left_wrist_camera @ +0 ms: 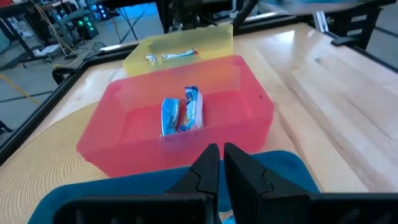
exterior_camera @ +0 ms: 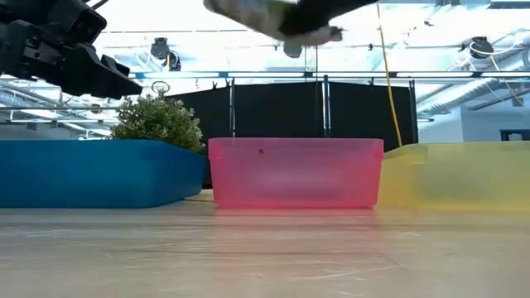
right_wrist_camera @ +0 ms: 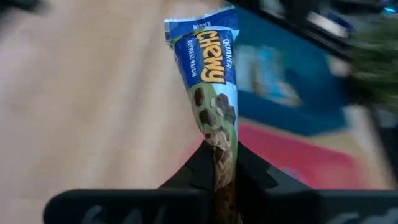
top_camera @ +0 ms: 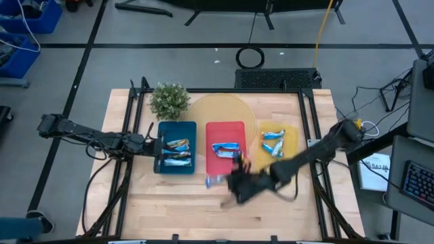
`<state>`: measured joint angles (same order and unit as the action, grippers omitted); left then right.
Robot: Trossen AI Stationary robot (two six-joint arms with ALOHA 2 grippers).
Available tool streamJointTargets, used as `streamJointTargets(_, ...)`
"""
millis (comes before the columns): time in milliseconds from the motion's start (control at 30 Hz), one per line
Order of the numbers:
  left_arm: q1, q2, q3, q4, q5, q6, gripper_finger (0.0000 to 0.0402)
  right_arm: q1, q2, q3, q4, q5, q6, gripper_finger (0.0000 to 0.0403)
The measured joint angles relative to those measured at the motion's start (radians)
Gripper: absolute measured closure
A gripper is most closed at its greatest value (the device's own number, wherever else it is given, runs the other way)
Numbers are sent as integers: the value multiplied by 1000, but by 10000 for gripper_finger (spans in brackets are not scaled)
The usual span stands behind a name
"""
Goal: Pick and place Granola Bars by type
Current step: Put the blue granola bar into the red bin, then return to Home Position
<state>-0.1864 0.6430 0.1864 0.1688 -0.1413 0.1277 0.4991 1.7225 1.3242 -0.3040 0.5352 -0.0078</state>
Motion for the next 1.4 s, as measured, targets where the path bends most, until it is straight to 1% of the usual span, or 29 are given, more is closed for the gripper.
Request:
streamJointTargets(67,0,0,0,6,0,-7,369,-80,-50,1,-82,-24,-58,383)
streamJointTargets(133,0,0,0,9,-2,-20,369,-175,-68,1,-149,-110,-88,384)
streamJointTargets(200,0,0,0,8,-10,-35,369,-268,-64,-6,-171,-195,-94,384)
streamJointTargets(267,0,0,0,6,-20,-52,369,-345,-45,-37,-135,-259,-104,376)
streamJointTargets(367,0,0,0,-4,-26,-58,369,-417,-22,-126,-47,-343,-139,370)
streamJointTargets(500,0,0,0,-17,-30,-63,369,-479,-18,-244,84,-364,-138,386)
streamJointTargets(600,0,1,0,-18,-44,-77,369,-508,-18,-303,128,-407,-127,386)
streamJointTargets(700,0,1,0,-18,-48,-81,369,-515,-18,-327,138,-416,-92,379)
streamJointTargets(867,0,1,0,-16,-63,-112,369,-518,-18,-354,156,-408,-74,344)
streamJointTargets(1067,0,1,0,-14,-120,-166,369,-515,-19,-354,157,-404,-80,296)
streamJointTargets(1233,0,1,0,-17,-148,-201,369,-520,-64,-354,160,-398,-86,253)
streamJointTargets(1400,0,0,0,-18,-148,-216,369,-517,-146,-354,153,-401,-83,229)
